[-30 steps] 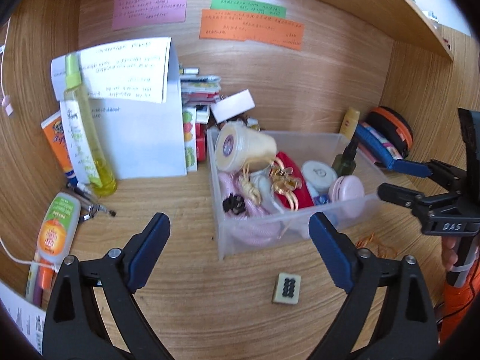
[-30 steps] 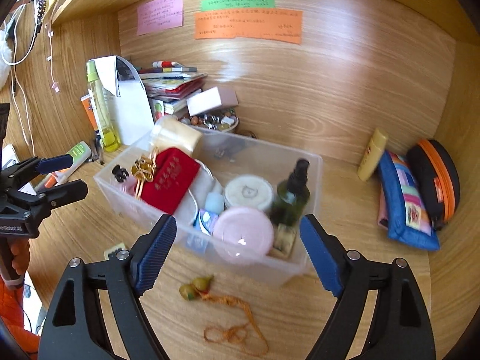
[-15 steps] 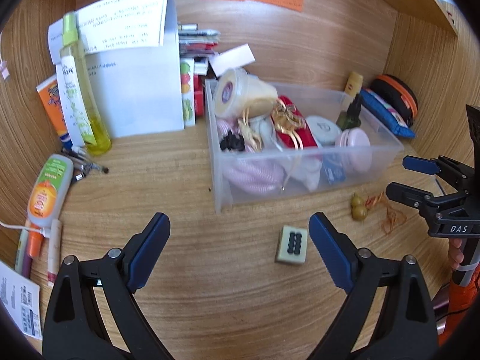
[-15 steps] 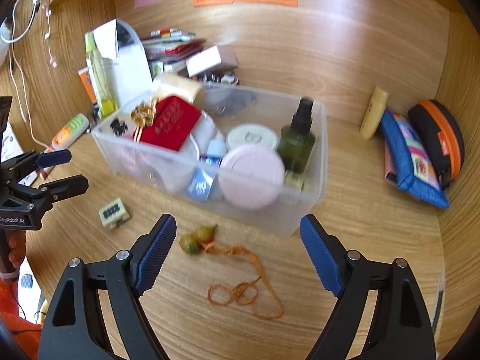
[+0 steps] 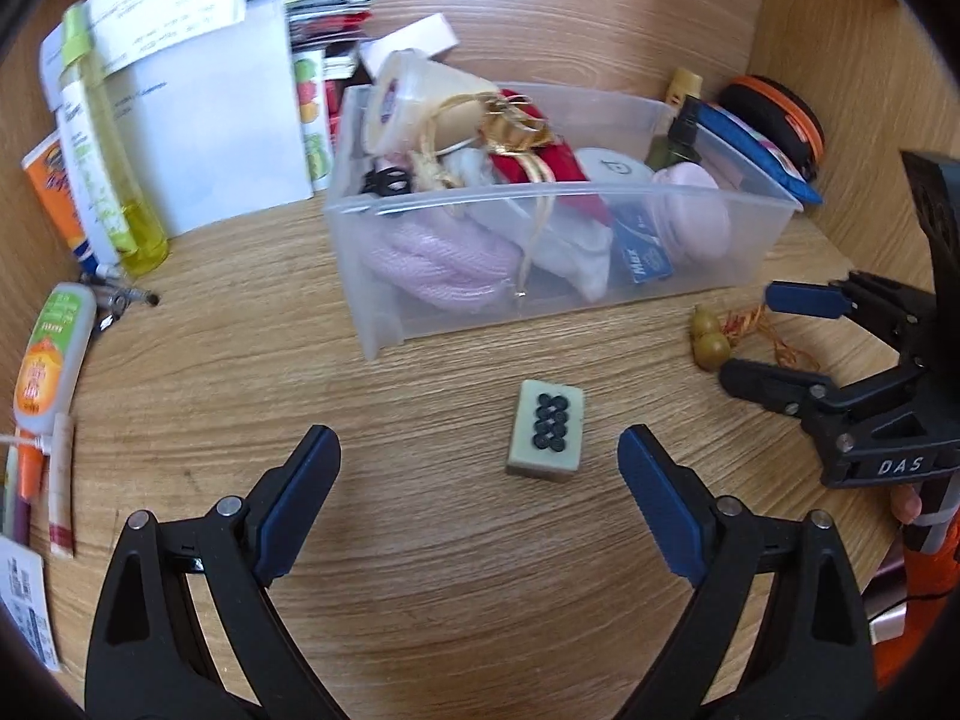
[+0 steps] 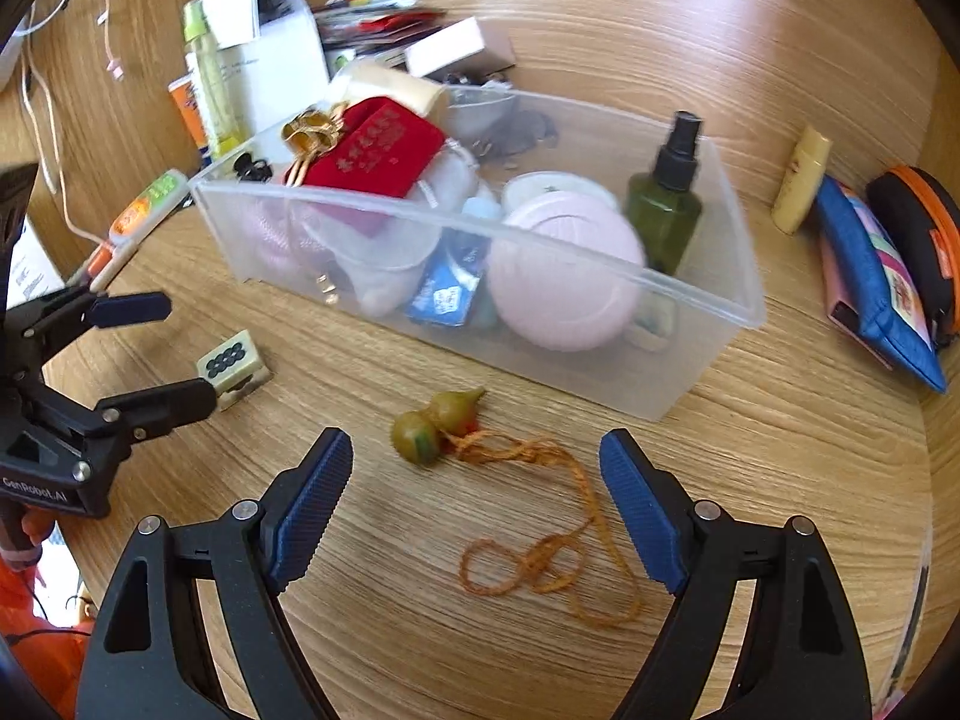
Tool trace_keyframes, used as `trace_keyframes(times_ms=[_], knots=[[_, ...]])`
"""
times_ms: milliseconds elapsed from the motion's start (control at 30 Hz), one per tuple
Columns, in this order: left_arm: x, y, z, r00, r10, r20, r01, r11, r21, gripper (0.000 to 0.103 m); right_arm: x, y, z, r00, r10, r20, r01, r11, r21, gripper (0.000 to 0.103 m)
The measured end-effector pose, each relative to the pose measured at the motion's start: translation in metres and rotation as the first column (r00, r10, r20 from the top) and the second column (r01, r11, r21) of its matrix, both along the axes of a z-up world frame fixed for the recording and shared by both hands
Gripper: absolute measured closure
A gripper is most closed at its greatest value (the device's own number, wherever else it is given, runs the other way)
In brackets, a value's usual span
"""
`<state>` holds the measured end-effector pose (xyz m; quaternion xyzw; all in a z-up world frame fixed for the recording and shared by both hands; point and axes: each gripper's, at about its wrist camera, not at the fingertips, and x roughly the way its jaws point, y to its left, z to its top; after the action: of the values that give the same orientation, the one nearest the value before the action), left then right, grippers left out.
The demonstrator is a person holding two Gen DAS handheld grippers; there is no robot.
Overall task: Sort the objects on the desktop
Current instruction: 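Move left gripper to the mahjong tile while right approaches the gourd keychain, then grasp the white mahjong tile with left while right grasps the green gourd keychain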
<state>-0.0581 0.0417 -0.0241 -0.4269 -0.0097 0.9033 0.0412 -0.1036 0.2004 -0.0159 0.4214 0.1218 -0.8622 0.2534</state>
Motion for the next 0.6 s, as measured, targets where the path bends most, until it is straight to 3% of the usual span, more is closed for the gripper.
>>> trace_keyframes(times_ms=[133,200,333,600], knots=[[-0.002,0.008,0.002,0.999,-0.024,-0.026,0.023,0.999,-0.029,0.009,-0.001,-0.009,-0.003,1.000,0.025,-0.001,-0.025,1.000,0.017,0.026],[-0.001,0.011,0.003,0.999,-0.032,-0.038,0.031,0.999,-0.039,0.016,-0.002,-0.012,-0.005,0.999,0.040,0.009,-0.040,0.999,0.015,0.037],[-0.005,0.013,-0.001,0.999,-0.049,-0.015,0.048,0.998,-0.041,0.031,-0.005,-0.016,-0.009,0.998,0.053,0.028,-0.053,0.998,0.023,0.044],[-0.008,0.015,-0.005,0.998,-0.056,-0.001,0.056,0.998,-0.040,0.040,-0.005,-0.022,-0.012,0.998,0.067,0.021,-0.067,0.997,0.028,0.046]])
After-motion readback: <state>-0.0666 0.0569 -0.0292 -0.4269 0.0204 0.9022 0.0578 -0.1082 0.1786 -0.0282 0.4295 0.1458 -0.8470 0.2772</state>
